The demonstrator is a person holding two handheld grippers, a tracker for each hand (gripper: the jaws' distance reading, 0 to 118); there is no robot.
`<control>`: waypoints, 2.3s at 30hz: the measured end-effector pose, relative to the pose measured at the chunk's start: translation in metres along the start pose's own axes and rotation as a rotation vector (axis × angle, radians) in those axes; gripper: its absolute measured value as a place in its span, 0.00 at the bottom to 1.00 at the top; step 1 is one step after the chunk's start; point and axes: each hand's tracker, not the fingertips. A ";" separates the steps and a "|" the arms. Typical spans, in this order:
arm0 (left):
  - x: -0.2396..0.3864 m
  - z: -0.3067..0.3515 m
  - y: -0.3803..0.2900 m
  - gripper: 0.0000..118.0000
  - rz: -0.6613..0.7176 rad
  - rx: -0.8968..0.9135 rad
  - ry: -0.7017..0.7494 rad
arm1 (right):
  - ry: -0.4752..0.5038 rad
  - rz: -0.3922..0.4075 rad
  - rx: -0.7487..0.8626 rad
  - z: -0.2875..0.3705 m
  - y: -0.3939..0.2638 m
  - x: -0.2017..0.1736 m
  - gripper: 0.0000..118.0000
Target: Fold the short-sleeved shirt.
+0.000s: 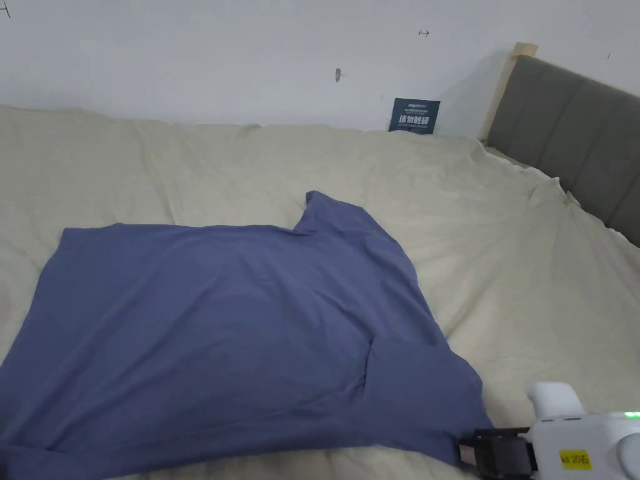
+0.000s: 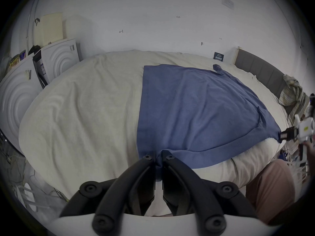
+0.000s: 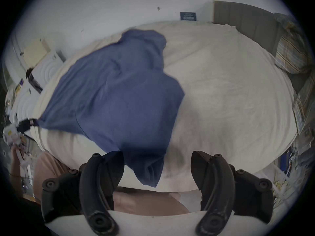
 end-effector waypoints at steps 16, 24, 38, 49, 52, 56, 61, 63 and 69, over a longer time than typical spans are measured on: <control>-0.013 0.009 -0.002 0.06 0.009 -0.002 0.015 | 0.032 0.133 0.137 0.041 -0.019 -0.016 0.04; -0.016 0.033 0.000 0.06 -0.016 0.021 -0.007 | 0.043 0.126 0.162 0.078 -0.019 -0.016 0.04; -0.048 -0.090 0.153 0.06 0.154 -0.225 -0.127 | 0.076 0.048 -0.085 0.015 0.193 -0.026 0.04; -0.047 -0.161 0.177 0.88 0.221 -0.220 -0.071 | -0.118 -0.123 -0.010 -0.090 0.235 -0.029 0.68; -0.047 -0.138 0.165 0.98 0.207 -0.148 -0.086 | -0.122 -0.108 0.138 -0.068 0.216 -0.023 0.68; -0.039 -0.095 0.136 0.98 0.125 -0.025 -0.067 | -0.102 -0.067 0.501 0.001 0.166 -0.030 0.69; -0.011 -0.026 0.078 0.93 -0.026 0.178 -0.032 | 0.094 -0.042 0.663 0.066 0.092 -0.052 0.63; -0.001 -0.004 0.058 0.36 -0.054 0.218 -0.050 | 0.117 -0.018 0.645 0.072 0.074 -0.062 0.11; 0.014 0.029 0.045 0.00 -0.035 0.139 0.007 | 0.172 -0.083 0.620 0.091 0.051 -0.074 0.00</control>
